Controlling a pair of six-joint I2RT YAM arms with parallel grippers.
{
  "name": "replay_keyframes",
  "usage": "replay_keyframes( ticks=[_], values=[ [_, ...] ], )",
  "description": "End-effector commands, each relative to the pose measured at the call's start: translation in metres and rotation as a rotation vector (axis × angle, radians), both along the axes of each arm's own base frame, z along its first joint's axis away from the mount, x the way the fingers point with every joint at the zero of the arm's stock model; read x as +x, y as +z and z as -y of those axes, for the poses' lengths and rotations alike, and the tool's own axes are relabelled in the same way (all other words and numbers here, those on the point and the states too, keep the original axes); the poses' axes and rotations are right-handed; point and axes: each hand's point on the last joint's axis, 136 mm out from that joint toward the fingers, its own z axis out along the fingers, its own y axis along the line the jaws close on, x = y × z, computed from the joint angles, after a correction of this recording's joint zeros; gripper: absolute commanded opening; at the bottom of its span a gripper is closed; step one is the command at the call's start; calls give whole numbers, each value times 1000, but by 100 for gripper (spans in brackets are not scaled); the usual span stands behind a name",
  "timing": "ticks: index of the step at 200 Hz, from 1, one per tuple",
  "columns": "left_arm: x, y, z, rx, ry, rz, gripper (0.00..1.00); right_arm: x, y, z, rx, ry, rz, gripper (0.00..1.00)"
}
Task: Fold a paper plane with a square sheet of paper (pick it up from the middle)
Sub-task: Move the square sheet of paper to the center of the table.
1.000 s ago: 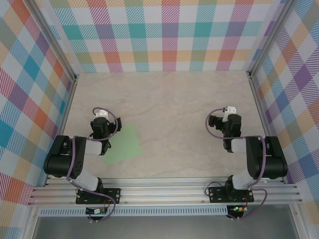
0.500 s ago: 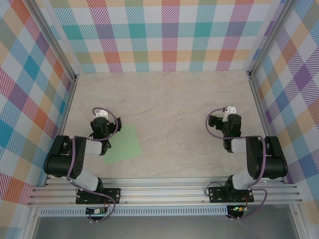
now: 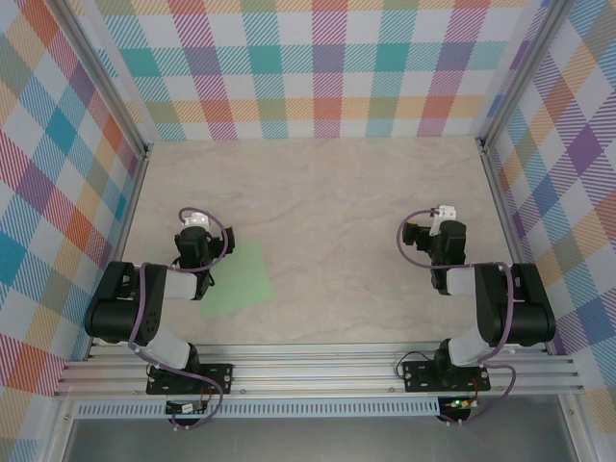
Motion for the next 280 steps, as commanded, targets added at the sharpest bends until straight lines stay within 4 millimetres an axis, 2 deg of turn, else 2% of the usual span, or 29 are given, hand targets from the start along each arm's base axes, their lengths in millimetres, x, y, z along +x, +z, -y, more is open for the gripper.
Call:
replay_keyframes(
  ticks=[1,163,186,208,221,231,253,280],
  values=[
    [9,14,5,-15,-16,49,100,7,15,-1,8,-4,59,100],
    [9,14,5,-15,-17,50,100,7,15,-1,7,-5,60,100],
    [8,16,14,-19,-75,56,100,7,16,-2,6,0,65,100],
    [1,34,7,-22,-34,78,100,11,28,-8,6,34,28,100],
    [-4,50,2,-40,-4,69,100,6,32,-1,26,-19,-36,100],
    [-9,60,3,-63,-10,67,100,-2,35,2,52,-53,-79,100],
    [-22,83,-3,-144,66,46,100,-21,51,-6,134,-48,-159,100],
    [-47,92,-17,-318,252,-37,100,-47,79,-28,284,9,-259,100]
  ],
)
